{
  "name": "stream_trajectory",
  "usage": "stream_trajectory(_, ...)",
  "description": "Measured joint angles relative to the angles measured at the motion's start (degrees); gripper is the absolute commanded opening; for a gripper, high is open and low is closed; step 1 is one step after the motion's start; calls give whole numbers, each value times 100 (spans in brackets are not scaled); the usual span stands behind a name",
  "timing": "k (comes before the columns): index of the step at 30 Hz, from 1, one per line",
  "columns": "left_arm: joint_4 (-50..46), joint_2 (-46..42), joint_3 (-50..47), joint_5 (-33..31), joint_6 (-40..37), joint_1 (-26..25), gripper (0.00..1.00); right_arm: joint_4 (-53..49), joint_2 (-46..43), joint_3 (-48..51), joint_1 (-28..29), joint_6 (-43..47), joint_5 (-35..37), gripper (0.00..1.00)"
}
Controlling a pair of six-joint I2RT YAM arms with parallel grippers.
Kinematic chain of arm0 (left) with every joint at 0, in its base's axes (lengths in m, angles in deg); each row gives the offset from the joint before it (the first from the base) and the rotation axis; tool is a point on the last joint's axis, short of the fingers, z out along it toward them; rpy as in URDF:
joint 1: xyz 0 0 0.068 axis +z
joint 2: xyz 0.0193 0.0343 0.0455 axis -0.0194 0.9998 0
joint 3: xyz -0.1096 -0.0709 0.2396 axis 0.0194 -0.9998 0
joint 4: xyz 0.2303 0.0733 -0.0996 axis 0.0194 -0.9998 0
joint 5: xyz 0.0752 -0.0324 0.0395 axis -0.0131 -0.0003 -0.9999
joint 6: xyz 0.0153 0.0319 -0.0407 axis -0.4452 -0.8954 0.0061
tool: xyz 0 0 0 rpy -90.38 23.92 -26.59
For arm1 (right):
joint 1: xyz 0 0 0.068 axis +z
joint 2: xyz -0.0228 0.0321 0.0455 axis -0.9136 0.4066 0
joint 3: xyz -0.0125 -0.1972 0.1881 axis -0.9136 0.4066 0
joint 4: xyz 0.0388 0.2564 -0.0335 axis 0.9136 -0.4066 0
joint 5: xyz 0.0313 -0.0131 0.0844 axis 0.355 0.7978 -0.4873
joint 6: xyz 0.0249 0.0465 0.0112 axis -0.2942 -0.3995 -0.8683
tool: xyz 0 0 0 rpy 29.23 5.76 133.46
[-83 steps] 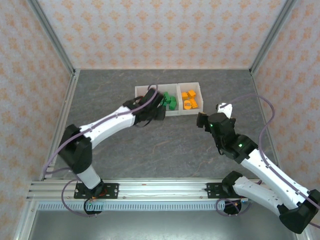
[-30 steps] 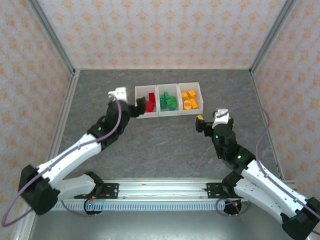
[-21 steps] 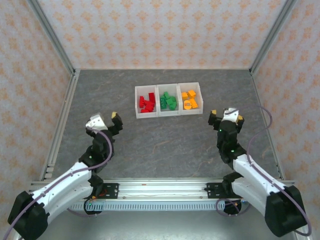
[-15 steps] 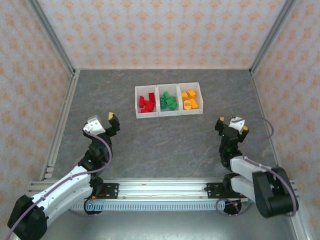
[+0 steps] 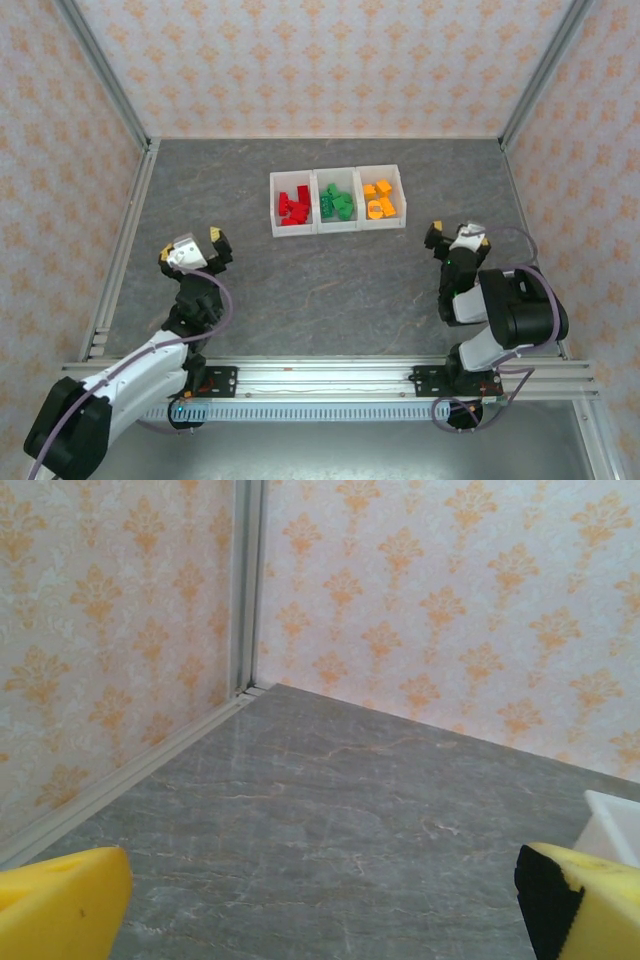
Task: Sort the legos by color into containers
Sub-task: Reset both arms
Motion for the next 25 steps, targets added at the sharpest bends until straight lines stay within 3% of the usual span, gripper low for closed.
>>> stream_trajectory(3, 662, 590, -24, 267, -122, 378, 99, -7, -11, -151, -4, -50, -44, 100)
stream_trajectory(7, 1921, 2122, -114, 577, -173, 883, 100, -48, -13, -164, -4, -79, -57, 100)
stream_trajectory(11, 2173, 3008, 13, 933, -409, 1095, 100, -70, -13, -164, -4, -111, -57, 100)
stream_trajectory(15, 3526, 4089, 122, 1478, -507, 1537, 100, -96, -15, -164, -4, -116, -57, 100)
stream_trajectory(20, 3803, 4214, 83, 2000, -472, 1814, 100, -120, -15, -164, -4, -114, -57, 100)
stream_trajectory(25, 3829, 4214, 229, 2079, -450, 1814, 100, -184, -15, -177, -4, -109, -210, 100)
